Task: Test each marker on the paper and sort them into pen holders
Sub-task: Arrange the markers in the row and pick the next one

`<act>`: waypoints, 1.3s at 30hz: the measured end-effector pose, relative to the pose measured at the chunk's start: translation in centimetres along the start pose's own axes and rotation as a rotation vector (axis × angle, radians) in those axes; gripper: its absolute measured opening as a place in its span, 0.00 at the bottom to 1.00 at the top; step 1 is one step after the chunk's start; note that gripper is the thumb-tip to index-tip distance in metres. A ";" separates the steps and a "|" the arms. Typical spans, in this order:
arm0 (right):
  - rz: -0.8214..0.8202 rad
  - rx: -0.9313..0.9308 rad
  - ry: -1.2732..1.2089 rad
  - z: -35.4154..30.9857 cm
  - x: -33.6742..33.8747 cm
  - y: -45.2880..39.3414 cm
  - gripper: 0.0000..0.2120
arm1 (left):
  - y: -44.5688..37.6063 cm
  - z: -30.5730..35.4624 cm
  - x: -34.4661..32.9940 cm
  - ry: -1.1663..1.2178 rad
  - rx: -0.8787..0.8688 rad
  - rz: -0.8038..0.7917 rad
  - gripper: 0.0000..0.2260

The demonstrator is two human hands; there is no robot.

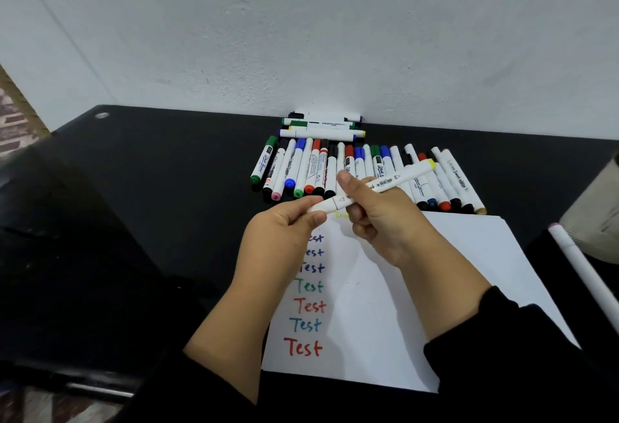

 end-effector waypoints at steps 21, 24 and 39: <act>0.281 0.699 1.598 -7.0 1.4 8.8 0.14 | 4.8 3.8 -0.5 0.001 -0.056 -0.183 0.12; 0.366 0.618 1.649 -8.4 3.9 9.5 0.12 | 5.2 5.1 -2.9 -0.043 -0.084 -0.299 0.18; 0.811 0.339 1.203 -13.7 20.4 14.8 0.06 | 1.9 1.0 -14.4 -0.833 -0.310 -0.603 0.32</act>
Point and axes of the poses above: each hand's wrist, its own y-axis away from the middle knuckle, its own x-axis out of the back of the hand, z = x × y, the point moved 7 cm from there along -y, towards the middle knuckle, and after that the axes turned 8 degrees about y, right-handed, at the moved point
